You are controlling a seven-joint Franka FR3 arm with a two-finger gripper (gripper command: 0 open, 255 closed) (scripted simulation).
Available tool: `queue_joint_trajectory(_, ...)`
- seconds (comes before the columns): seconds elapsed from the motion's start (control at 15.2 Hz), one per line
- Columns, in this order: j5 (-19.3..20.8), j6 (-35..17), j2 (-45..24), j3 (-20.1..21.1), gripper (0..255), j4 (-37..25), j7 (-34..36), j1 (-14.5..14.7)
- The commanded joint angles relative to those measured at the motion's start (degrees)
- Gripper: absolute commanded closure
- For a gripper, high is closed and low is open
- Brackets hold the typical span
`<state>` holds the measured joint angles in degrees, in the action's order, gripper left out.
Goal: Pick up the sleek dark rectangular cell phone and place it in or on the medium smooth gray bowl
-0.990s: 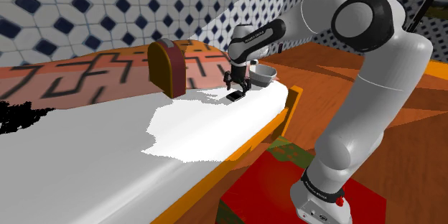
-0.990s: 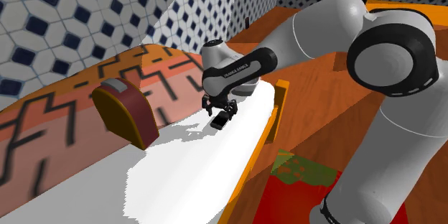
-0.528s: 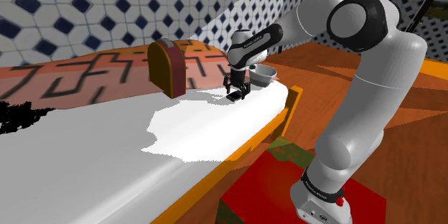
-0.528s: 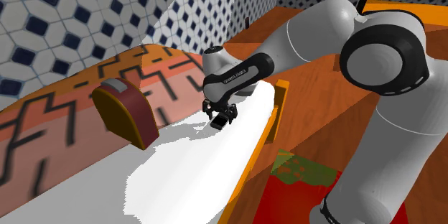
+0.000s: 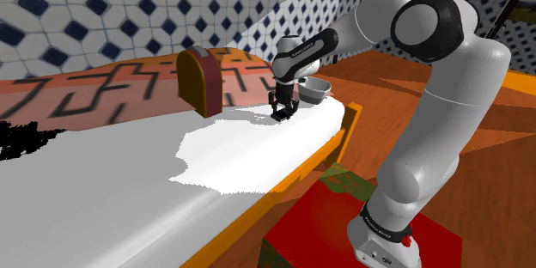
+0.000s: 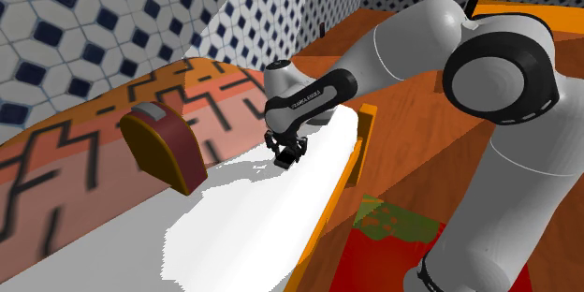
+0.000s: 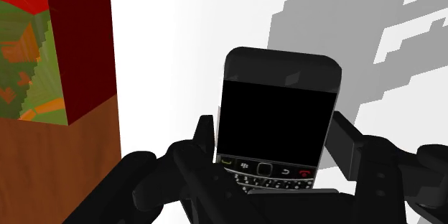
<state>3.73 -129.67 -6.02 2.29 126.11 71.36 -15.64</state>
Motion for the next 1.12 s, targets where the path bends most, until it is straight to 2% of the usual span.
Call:
queue_joint_trajectory(0.0,0.01,0.0,-0.08,-0.02,255,0.04,0.0,-0.01)
queue_joint_trajectory(0.33,0.01,0.0,-0.02,0.0,255,0.1,0.03,0.01)
queue_joint_trajectory(1.06,-0.57,8.1,4.51,0.08,255,-3.49,-0.61,0.01)
